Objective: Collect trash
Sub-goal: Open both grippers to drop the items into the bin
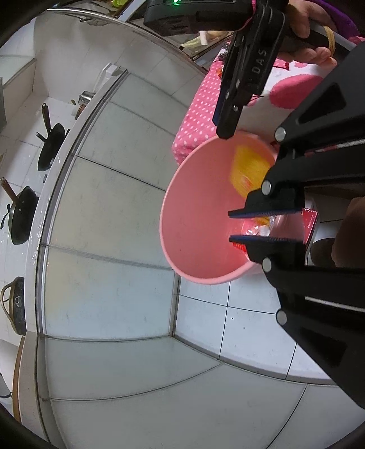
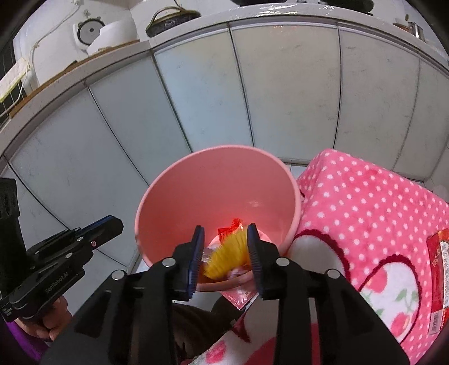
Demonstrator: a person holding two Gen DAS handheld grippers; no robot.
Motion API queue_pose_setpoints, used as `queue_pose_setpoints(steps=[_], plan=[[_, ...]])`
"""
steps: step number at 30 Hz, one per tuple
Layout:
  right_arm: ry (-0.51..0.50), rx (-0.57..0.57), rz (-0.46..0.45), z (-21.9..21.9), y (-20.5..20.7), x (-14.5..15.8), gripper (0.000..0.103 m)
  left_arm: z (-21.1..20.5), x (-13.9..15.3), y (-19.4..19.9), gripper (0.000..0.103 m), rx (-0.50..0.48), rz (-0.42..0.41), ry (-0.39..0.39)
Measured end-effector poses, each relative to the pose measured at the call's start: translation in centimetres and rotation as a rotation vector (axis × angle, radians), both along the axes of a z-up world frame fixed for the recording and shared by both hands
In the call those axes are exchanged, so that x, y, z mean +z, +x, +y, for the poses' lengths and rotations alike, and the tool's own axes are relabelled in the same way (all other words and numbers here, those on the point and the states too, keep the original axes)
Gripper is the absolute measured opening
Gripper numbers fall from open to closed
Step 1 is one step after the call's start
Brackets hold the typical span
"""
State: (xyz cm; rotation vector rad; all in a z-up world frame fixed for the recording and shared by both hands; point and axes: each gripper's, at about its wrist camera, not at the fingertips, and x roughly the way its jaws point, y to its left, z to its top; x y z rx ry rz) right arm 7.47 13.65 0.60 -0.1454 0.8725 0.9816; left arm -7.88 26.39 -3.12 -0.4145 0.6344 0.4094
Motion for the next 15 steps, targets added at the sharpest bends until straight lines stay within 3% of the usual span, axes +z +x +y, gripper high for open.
queue_pose_setpoints(steps=[7,9,15], plan=[[0.029,-0.03,-0.03,-2.1,-0.4,1.3,0.032,-0.8,0.9,-0.5,0.021,-0.007,-0.012,0.009],[0.034,-0.038,-0.042,-3.0,-0.8,1.6,0.032,-1.4,1.5,-0.5,0.027,-0.023,-0.024,0.011],[0.048,-0.066,-0.051,-6.2,-2.2,2.2,0.032,-3.5,3.1,-0.4,0.027,-0.078,-0.046,0.028]])
